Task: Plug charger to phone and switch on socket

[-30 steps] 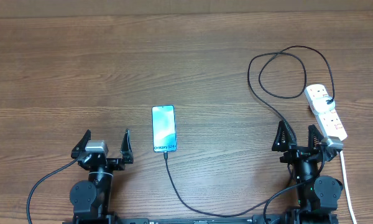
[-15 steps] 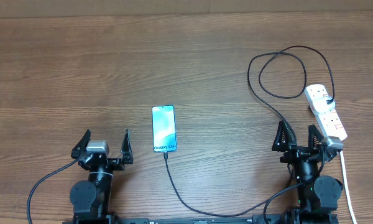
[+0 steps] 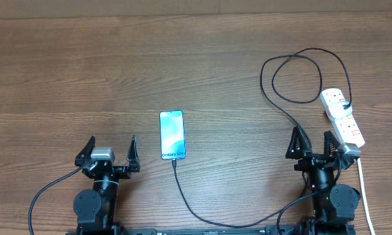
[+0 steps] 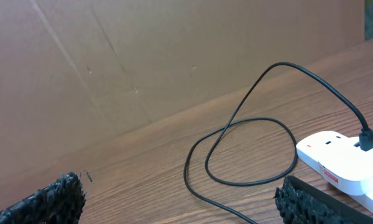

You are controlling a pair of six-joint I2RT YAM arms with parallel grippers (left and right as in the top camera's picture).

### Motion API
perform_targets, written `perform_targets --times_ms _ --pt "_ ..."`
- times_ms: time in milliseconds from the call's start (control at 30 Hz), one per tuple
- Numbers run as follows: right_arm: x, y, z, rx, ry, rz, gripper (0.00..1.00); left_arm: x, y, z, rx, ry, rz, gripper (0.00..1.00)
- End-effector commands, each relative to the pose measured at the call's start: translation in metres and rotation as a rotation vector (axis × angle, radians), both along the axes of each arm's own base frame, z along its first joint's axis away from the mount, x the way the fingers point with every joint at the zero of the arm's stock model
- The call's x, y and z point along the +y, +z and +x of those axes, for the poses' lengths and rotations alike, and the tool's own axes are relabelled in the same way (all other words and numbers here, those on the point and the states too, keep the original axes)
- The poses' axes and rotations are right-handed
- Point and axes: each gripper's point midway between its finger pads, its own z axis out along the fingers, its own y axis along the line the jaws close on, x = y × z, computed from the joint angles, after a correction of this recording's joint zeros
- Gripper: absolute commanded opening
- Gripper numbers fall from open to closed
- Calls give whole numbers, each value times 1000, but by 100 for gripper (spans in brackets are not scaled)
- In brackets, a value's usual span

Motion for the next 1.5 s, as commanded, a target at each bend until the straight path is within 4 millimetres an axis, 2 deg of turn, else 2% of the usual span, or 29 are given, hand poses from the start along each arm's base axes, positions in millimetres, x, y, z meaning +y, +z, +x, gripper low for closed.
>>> perform_targets --times_ms 0,267,333,533,1467 --pt "-1 -3 0 -1 -9 3 100 -1 -1 0 -3 -3 16 100" --pt "-1 -3 0 1 -11 0 100 -1 -1 0 -3 -3 16 100" --pt "-3 -4 0 4 -18 -99 100 -1 -1 0 -3 -3 16 100" --pt "13 -4 0 -4 50 -426 100 -1 -1 0 -3 -3 16 99" --pt "0 -3 0 4 0 -424 100 -1 -1 0 -3 -3 16 100"
